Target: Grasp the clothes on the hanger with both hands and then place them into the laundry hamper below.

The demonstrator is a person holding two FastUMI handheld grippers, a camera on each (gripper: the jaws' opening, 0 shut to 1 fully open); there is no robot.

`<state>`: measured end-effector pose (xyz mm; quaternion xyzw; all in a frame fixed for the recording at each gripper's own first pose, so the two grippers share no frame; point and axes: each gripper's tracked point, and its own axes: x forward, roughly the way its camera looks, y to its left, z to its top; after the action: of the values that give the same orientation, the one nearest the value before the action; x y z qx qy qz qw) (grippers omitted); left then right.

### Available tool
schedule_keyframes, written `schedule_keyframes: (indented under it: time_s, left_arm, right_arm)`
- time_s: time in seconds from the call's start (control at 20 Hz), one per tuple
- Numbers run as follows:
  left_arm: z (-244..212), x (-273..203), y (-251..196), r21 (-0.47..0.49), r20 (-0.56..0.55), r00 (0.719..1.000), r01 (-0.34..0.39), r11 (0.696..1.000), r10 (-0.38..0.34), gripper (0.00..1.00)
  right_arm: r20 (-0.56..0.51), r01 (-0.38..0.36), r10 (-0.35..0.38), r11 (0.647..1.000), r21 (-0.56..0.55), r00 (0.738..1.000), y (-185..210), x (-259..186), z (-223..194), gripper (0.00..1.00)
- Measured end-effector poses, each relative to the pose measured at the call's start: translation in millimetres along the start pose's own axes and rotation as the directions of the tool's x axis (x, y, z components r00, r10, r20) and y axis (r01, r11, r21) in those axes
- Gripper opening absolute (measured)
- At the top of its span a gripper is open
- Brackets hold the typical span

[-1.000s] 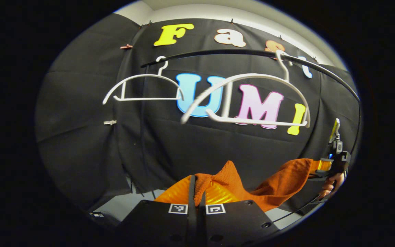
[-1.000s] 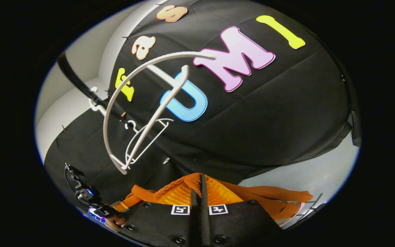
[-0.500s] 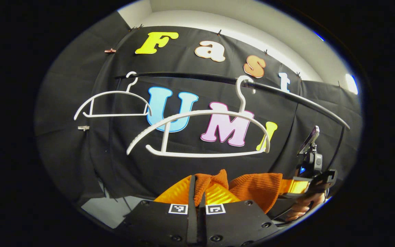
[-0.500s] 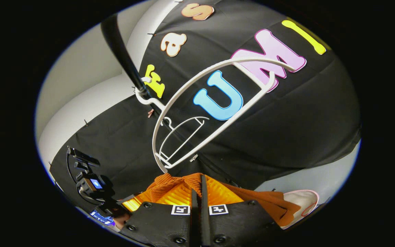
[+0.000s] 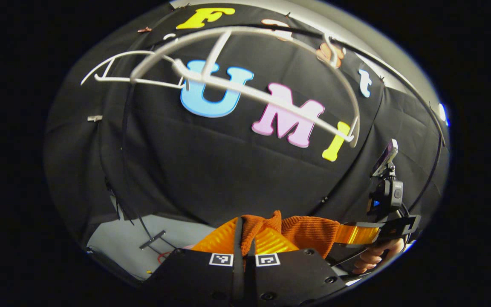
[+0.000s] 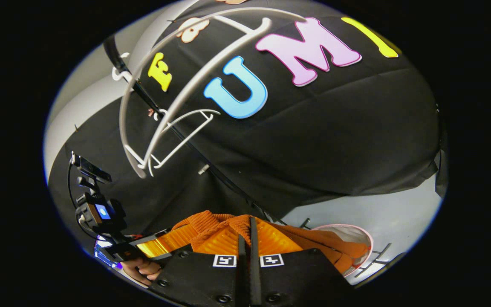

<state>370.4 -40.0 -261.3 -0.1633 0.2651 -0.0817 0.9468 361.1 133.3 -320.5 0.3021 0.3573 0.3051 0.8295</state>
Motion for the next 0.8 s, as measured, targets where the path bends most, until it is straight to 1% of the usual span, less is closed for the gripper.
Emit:
schedule_keyframes:
  time_s: [0.15,0.25,0.35,0.5,0.6,0.7,0.8]
  left_arm:
    - [-42,32,11,0.008,-0.097,0.995,-0.032,0.999,0.033,0.05]
    - [-68,40,11,0.020,-0.179,0.981,-0.065,0.998,0.067,0.05]
    - [-87,46,14,0.032,-0.248,0.964,-0.088,0.996,0.093,0.05]
    - [-113,49,14,0.051,-0.345,0.929,-0.124,0.991,0.134,0.05]
    - [-121,43,15,0.073,-0.404,0.899,-0.151,0.986,0.167,0.05]
    - [-126,41,14,0.093,-0.451,0.873,-0.161,0.983,0.185,0.05]
    - [-132,41,14,0.105,-0.487,0.852,-0.160,0.982,0.191,0.05]
  right_arm:
    - [-0.067,0.089,-0.091,0.996,-0.032,0.994,-42,14,-32,0.06]
    - [-0.118,0.156,-0.163,0.986,-0.062,0.980,-73,21,-56,0.06]
    - [-0.171,0.204,-0.219,0.974,-0.102,0.961,-98,24,-81,0.06]
    - [-0.246,0.269,-0.302,0.950,-0.159,0.921,-128,25,-114,0.06]
    - [-0.294,0.311,-0.357,0.931,-0.192,0.887,-146,28,-133,0.06]
    - [-0.334,0.341,-0.403,0.911,-0.230,0.852,-165,26,-151,0.06]
    - [-0.361,0.358,-0.430,0.900,-0.250,0.828,-171,22,-155,0.06]
